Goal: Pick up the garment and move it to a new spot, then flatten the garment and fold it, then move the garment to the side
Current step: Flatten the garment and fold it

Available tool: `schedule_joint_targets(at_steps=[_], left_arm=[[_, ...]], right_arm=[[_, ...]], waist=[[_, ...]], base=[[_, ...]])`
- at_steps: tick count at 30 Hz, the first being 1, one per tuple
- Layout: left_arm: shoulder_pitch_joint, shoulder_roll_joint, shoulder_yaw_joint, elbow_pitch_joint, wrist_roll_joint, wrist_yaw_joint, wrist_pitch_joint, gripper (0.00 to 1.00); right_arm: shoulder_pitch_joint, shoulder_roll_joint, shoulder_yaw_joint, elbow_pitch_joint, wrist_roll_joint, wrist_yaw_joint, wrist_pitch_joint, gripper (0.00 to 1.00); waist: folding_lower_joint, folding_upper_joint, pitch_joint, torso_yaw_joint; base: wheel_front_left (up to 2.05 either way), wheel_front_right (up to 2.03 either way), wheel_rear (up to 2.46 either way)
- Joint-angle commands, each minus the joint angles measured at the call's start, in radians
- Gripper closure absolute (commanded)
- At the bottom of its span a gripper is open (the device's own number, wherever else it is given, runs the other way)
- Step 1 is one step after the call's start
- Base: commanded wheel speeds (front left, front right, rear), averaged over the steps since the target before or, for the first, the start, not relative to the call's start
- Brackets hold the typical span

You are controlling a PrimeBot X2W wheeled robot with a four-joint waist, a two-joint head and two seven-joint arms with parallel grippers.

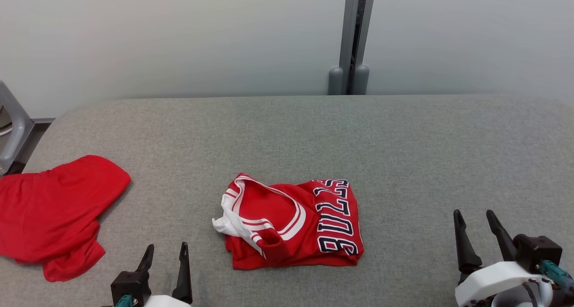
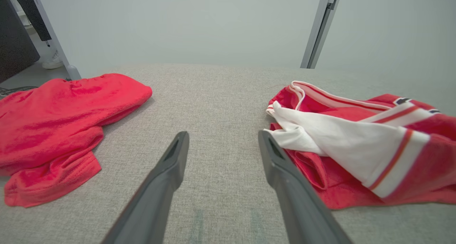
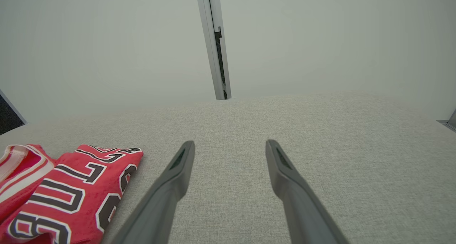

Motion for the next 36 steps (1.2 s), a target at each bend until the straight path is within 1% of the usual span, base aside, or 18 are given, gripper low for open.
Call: schedule_joint_targets(at_steps=[1,9,11,13,18,19,22,23,27,33,34,35,36], left_arm=[[0.012,0.005,0.011,-0.009,0.013,0.007,0.000,0.00],[0.029,0.005,0.023,-0.012,0.015,0.003,0.000,0.00],[0.026,0.005,0.019,-0.012,0.011,0.001,0.000,0.00],[0.027,0.005,0.015,-0.011,0.006,0.000,0.000,0.00],[0.021,0.005,0.004,-0.003,0.002,-0.004,0.000,0.00],[0.017,0.005,-0.001,0.001,0.000,-0.005,0.000,0.00],[0.015,0.005,-0.011,0.005,-0.001,-0.005,0.000,0.00],[0.015,0.005,-0.011,0.005,-0.001,-0.005,0.000,0.00],[0.012,0.005,-0.013,0.005,-0.006,-0.001,0.000,0.00],[0.003,0.005,-0.018,0.006,-0.013,-0.007,0.000,0.00],[0.002,0.005,-0.020,0.005,-0.013,-0.008,0.000,0.00],[0.001,0.005,-0.021,0.006,-0.015,-0.007,0.000,0.00],[-0.001,0.005,-0.024,0.006,-0.016,-0.005,0.000,0.00]], right_arm=[[0.013,-0.005,0.001,0.000,0.006,0.000,-0.004,0.00],[0.026,-0.005,0.007,0.002,0.018,0.000,-0.004,0.00],[0.025,-0.004,0.035,0.003,0.028,0.000,-0.004,0.00],[0.017,-0.004,0.097,-0.008,0.049,0.000,-0.004,0.00],[-0.010,-0.005,0.308,-0.043,0.082,0.000,-0.004,0.00],[-0.021,-0.005,0.401,-0.053,0.097,0.000,-0.004,0.00],[-0.053,-0.006,0.528,-0.060,0.124,0.000,-0.004,0.00],[-0.053,-0.006,0.528,-0.060,0.124,0.000,-0.004,0.00],[-0.097,-0.007,0.661,-0.038,0.156,0.000,-0.004,0.00],[-0.181,-0.005,0.734,0.074,0.151,0.000,-0.003,0.00],[-0.191,-0.005,0.740,0.098,0.149,0.000,-0.003,0.03],[-0.202,-0.006,0.743,0.116,0.149,0.000,-0.003,0.51],[-0.213,-0.005,0.745,0.125,0.152,0.000,-0.003,0.77]], waist=[[0.0000,0.0000,-0.008,-0.008],[0.0000,0.0000,-0.012,-0.004],[0.0000,0.0000,-0.009,0.002],[0.0000,0.0000,-0.006,0.009],[0.0000,0.0000,0.004,0.039],[0.0000,0.0000,0.007,0.058],[0.0000,0.0000,0.011,0.087],[0.0000,0.0000,0.011,0.087],[0.0000,0.0000,0.021,0.121],[0.0000,0.0000,0.039,0.161],[0.0000,0.0000,0.042,0.166],[0.0000,0.0000,0.045,0.171],[0.0000,0.0000,0.048,0.175]], base=[[0.00,0.00,0.00],[0.00,0.00,0.00],[0.00,0.00,0.00],[0.00,0.00,0.00],[0.00,0.00,0.00],[0.00,0.00,0.00],[0.00,0.00,0.00],[0.00,0.00,0.00],[0.00,0.00,0.00],[0.00,0.00,0.00],[0.00,0.00,0.00],[0.00,0.00,0.00],[0.00,0.00,0.00]])
